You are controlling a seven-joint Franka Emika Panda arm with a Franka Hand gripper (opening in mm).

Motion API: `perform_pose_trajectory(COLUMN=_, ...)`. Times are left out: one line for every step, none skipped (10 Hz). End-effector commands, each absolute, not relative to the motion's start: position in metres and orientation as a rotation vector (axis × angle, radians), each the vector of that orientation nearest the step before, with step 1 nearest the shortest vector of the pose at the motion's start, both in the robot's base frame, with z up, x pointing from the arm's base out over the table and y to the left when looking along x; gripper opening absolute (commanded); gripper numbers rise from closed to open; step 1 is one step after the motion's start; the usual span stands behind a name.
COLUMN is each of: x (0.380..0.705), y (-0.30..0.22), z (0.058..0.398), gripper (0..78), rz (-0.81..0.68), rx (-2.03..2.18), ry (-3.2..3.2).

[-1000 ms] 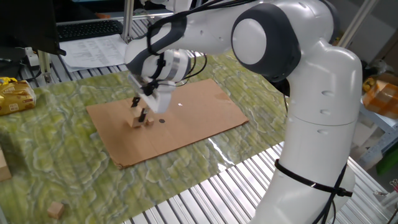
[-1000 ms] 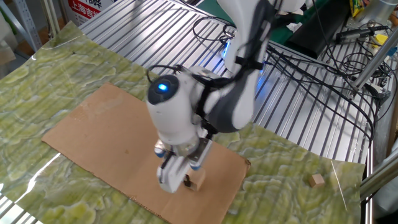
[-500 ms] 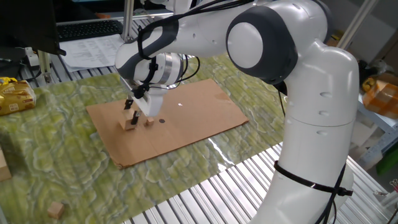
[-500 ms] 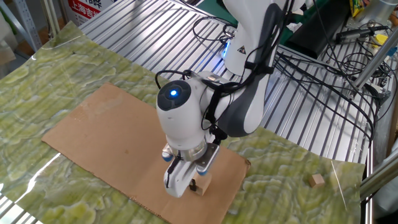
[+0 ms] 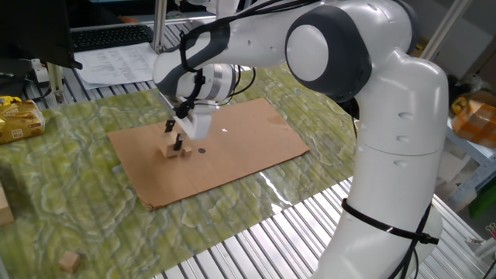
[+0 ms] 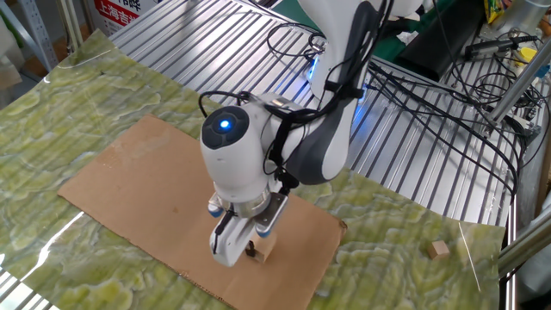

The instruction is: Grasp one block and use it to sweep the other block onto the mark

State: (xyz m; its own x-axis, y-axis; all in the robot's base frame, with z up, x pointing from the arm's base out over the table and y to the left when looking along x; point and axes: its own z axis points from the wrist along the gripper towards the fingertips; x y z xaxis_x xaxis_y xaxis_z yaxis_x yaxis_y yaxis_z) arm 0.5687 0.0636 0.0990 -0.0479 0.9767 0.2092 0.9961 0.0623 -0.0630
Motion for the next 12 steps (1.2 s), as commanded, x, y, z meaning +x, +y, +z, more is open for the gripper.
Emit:
perform_pose_trajectory(x=0.569, y=0.057, z=0.105, gripper=1.1, rz=-0.135, rx=-2.005, ry=-2.157)
perform_pose_trajectory(x=0.569, y=0.056, z=0.105, gripper=1.1, rz=-0.132, rx=-2.005, ry=-2.162)
perform_pose_trajectory(x=0.569, y=0.055, z=0.104, gripper=1.1, rz=-0.127, rx=-2.002, ry=-2.169)
perform_pose_trajectory(x=0.569, y=0.053, z=0.104, gripper=1.1, rz=-0.125, rx=-1.999, ry=-2.175)
perform_pose_trajectory(x=0.569, y=0.051, z=0.103, gripper=1.1, rz=-0.119, rx=-1.999, ry=-2.184)
perform_pose_trajectory(x=0.57, y=0.049, z=0.102, gripper=1.1, rz=-0.119, rx=-2.001, ry=-2.186)
perform_pose_trajectory(x=0.57, y=0.048, z=0.102, gripper=1.1, rz=-0.109, rx=-2.006, ry=-2.192)
perform_pose_trajectory(x=0.569, y=0.046, z=0.104, gripper=1.1, rz=-0.101, rx=-2.007, ry=-2.196)
perform_pose_trajectory(x=0.569, y=0.045, z=0.105, gripper=1.1, rz=-0.099, rx=-2.007, ry=-2.198)
perform_pose_trajectory(x=0.569, y=0.041, z=0.106, gripper=1.1, rz=-0.095, rx=-2.006, ry=-2.202)
perform_pose_trajectory(x=0.569, y=0.039, z=0.105, gripper=1.1, rz=-0.093, rx=-2.008, ry=-2.203)
perform_pose_trajectory(x=0.569, y=0.038, z=0.105, gripper=1.1, rz=-0.087, rx=-2.011, ry=-2.206)
